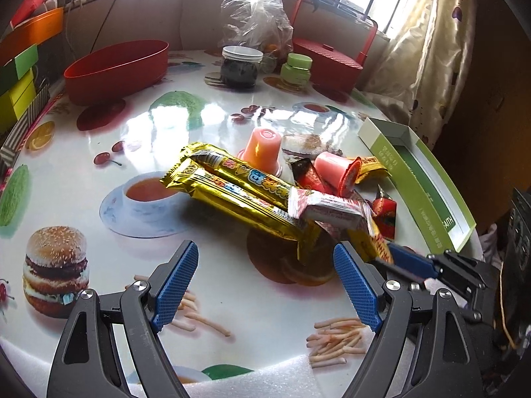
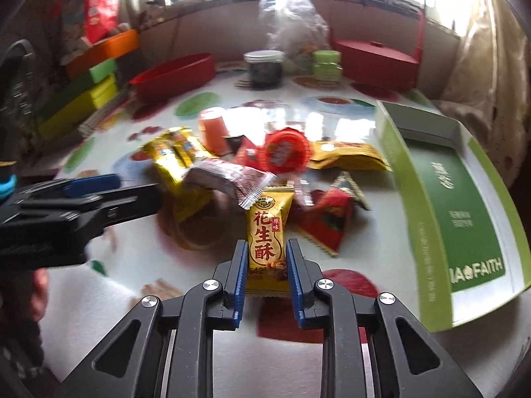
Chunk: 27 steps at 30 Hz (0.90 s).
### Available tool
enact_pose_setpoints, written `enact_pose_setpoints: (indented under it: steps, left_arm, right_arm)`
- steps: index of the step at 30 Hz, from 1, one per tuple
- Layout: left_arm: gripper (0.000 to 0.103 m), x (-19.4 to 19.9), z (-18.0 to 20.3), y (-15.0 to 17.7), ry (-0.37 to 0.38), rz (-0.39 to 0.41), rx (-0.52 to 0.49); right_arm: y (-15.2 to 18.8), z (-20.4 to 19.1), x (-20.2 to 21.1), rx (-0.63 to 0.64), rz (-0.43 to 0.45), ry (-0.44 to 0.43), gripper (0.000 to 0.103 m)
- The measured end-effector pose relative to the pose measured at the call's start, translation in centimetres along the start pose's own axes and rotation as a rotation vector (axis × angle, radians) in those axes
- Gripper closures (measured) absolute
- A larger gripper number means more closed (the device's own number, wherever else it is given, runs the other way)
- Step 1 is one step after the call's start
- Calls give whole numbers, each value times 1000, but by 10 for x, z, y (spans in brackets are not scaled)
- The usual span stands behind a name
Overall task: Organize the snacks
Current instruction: 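Reach into the snack pile and grasp the yellow peanut-crisp packet with the right gripper, then grasp a gold wafer bar with the left gripper while the right gripper holds the peanut packet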
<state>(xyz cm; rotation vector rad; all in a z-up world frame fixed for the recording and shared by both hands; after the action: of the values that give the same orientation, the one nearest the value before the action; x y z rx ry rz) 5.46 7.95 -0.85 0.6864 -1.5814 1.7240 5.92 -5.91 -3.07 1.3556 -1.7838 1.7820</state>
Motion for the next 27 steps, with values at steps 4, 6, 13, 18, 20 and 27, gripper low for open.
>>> enact_pose_setpoints:
  steps: [4, 6, 13, 18, 20, 27]
  left_arm:
    - [19, 0, -6, 0, -3, -2, 15]
    - [19, -1, -9, 1, -1, -4, 23]
    - [19, -11, -24, -1, 24, -33, 117]
    - [19, -20, -33, -6, 31, -38, 193]
    - [19, -24, -38, -8, 27, -44, 240]
    - [19, -31, -40, -15, -28, -45, 258]
  right_arm:
    - [6, -16, 1, 55, -22, -59, 81]
    - [9, -25, 2, 82, -30, -100, 81]
    - [11, -31, 8, 113, -37, -119, 81]
    - [13, -22, 17, 84, -26, -99, 81]
    - [13, -18, 21, 69, -19, -89, 81]
    - [15, -10, 31, 35, 11, -84, 81]
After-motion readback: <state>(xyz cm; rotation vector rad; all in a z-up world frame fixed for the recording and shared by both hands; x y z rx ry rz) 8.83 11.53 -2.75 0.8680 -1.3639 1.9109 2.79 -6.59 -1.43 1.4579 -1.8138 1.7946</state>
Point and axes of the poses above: each gripper's, at about its wrist camera, not at the fingertips, and x roughly against the way its jaws point, z to its right, y to its underside, the point moved 5 cm from there along -x, roughly the way its jaws point, and after that the axes turned 11 degrees about -x, right-handed, at the moved point
